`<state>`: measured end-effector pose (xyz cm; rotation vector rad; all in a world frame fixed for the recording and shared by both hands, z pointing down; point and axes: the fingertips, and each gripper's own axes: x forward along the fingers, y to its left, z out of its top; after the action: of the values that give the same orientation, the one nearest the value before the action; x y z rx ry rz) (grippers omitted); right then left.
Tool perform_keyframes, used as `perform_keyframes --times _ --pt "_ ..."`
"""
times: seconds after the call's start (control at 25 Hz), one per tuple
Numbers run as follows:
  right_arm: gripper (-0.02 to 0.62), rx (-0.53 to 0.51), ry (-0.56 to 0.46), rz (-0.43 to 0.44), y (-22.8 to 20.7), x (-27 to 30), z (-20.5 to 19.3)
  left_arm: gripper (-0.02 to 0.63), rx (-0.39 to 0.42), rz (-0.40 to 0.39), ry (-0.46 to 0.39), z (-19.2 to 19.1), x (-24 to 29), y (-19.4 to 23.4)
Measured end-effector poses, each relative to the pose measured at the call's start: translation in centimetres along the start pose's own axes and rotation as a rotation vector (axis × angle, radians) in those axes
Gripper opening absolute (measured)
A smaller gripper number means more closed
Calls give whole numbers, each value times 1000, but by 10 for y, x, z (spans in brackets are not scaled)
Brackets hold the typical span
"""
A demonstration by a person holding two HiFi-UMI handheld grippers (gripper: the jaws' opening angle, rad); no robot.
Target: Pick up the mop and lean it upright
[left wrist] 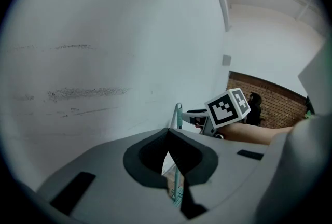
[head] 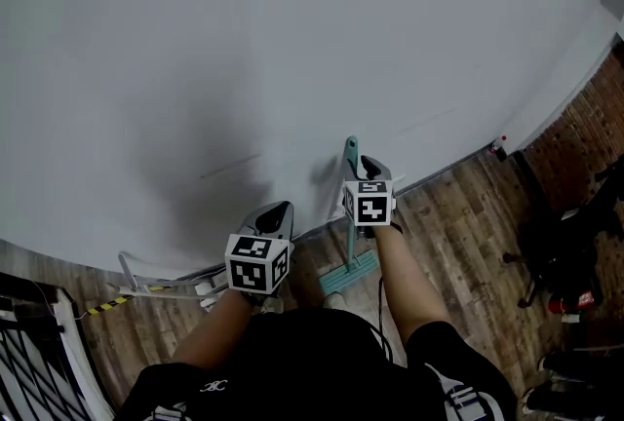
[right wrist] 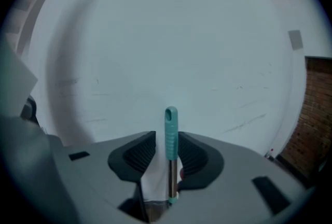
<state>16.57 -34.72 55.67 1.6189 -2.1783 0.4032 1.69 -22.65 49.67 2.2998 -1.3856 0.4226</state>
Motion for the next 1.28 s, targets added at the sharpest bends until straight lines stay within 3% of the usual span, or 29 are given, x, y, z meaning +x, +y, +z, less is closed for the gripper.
perform_keyframes --times 0.64,1.04,1.28 --pt "109 -56 77 -51 -10 43 -17 -3 2 43 9 -8 -15 14" --pt "107 -66 78 4 13 31 -18 -3 6 -8 21 -7 0 13" --pt "107 -49 67 -23 4 7 -26 -3 14 -72 32 -8 17 4"
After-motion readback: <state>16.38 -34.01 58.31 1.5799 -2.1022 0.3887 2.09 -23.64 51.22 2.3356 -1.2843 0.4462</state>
